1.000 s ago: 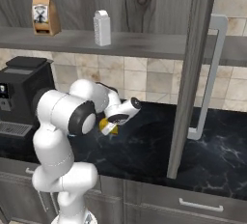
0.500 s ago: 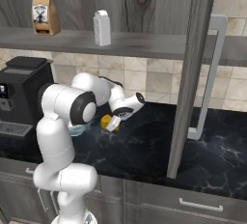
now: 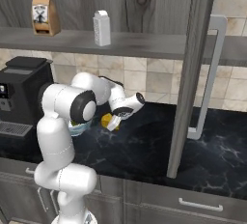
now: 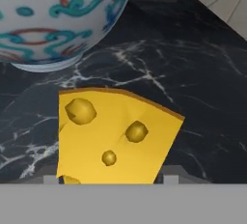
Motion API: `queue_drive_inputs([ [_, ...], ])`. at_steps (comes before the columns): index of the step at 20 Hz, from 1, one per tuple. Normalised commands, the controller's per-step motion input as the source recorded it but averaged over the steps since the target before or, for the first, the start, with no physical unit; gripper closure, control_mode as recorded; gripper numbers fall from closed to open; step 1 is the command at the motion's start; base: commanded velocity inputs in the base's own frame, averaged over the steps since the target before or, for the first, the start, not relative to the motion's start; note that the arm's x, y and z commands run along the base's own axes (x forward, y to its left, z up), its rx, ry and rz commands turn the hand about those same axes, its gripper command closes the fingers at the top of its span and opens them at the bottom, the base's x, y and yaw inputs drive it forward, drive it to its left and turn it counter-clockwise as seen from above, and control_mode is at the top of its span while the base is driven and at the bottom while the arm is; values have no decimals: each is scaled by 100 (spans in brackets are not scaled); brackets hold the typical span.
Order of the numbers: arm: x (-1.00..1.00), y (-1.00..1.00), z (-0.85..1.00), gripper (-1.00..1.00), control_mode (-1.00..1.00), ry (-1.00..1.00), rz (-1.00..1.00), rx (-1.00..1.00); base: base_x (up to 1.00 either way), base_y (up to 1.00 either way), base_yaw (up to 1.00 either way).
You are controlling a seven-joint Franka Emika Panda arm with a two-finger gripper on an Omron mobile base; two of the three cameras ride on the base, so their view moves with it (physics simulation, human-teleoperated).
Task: Pick the cheese from the fridge and the cheese grater from the cabinet and place them next to the salad bowl.
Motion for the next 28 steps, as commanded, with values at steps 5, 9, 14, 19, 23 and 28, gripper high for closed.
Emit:
queue_drive_inputs([
  [5,3,11,1,-100,-100,1,0,-1,0,0,0],
  [9,-4,8,0,-100,-100,4,-3,-4,0,0,0],
  [14,-25,-3,32,-100,-100,0,-14,-5,0,0,0],
  [19,-29,0,42,-100,-100,0,-10,-5,0,0,0],
  [23,-59,0,41,-100,-100,-2,-8,-7,0,0,0],
  [28,-56,0,59,-100,-100,-2,-15,-14,0,0,0],
])
